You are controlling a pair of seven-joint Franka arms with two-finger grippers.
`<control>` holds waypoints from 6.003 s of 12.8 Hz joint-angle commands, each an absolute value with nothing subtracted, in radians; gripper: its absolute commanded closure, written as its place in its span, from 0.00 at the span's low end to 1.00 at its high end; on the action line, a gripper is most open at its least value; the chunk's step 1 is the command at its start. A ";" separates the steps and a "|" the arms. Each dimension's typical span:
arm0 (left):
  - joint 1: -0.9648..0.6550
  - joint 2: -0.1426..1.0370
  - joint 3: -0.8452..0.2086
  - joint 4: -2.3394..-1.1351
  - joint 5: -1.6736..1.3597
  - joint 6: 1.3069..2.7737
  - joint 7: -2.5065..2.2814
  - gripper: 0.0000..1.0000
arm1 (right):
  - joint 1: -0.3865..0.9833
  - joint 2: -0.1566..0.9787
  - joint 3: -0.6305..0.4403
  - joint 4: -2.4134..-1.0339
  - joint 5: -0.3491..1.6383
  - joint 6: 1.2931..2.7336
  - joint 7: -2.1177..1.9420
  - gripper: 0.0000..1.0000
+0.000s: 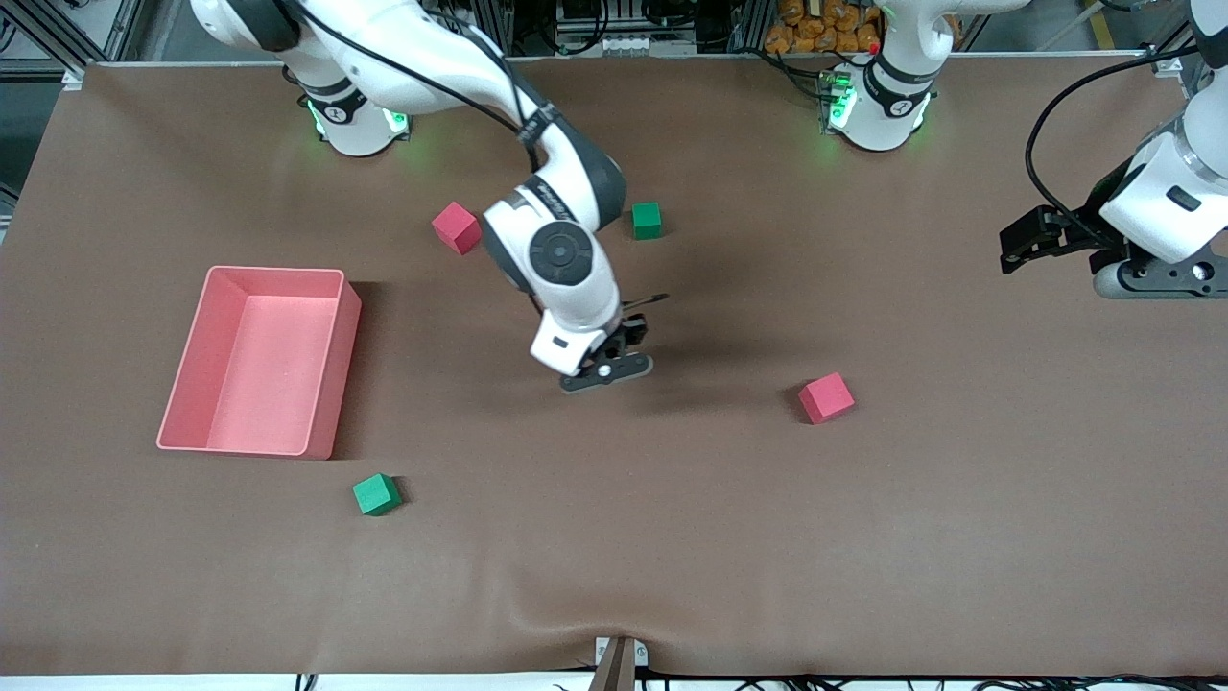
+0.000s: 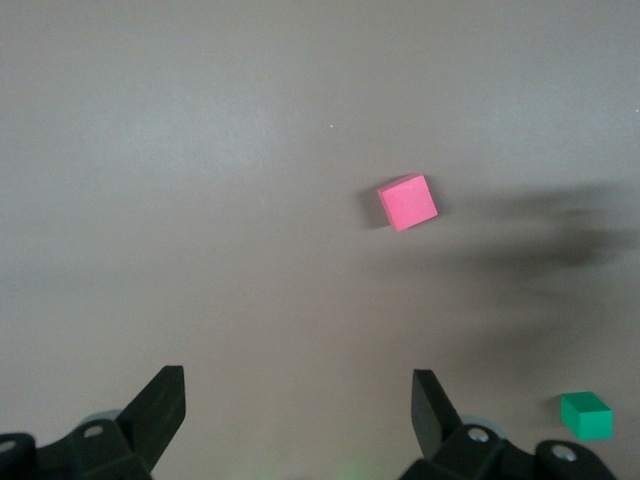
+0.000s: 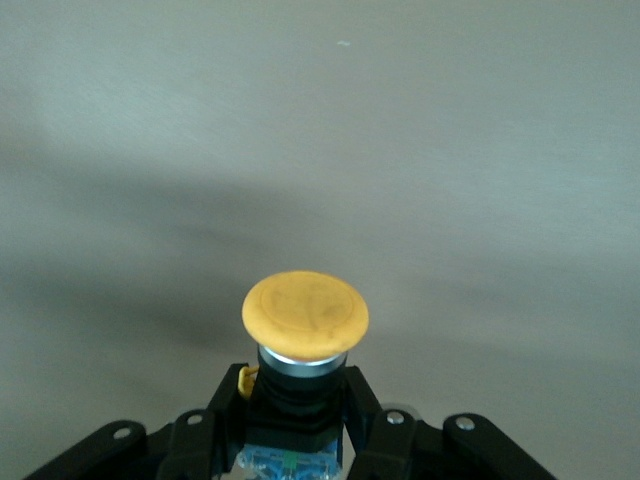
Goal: Place and upright button with both arms
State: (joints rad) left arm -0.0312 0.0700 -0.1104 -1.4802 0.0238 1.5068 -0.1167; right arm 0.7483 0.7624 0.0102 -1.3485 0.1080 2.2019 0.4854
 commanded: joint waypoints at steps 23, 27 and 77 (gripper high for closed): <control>0.009 0.048 -0.127 -1.488 -0.020 1.500 -0.057 0.00 | 0.721 0.640 -0.083 -1.287 0.026 1.930 0.531 0.00; 0.009 0.046 -0.126 -1.488 -0.023 1.499 -0.057 0.00 | 0.618 0.464 -0.084 -1.481 0.025 1.937 0.390 0.00; -0.520 0.885 -0.129 -1.282 -0.298 1.810 -0.698 0.00 | -0.052 -0.009 -0.084 -1.500 0.035 1.511 -0.199 0.00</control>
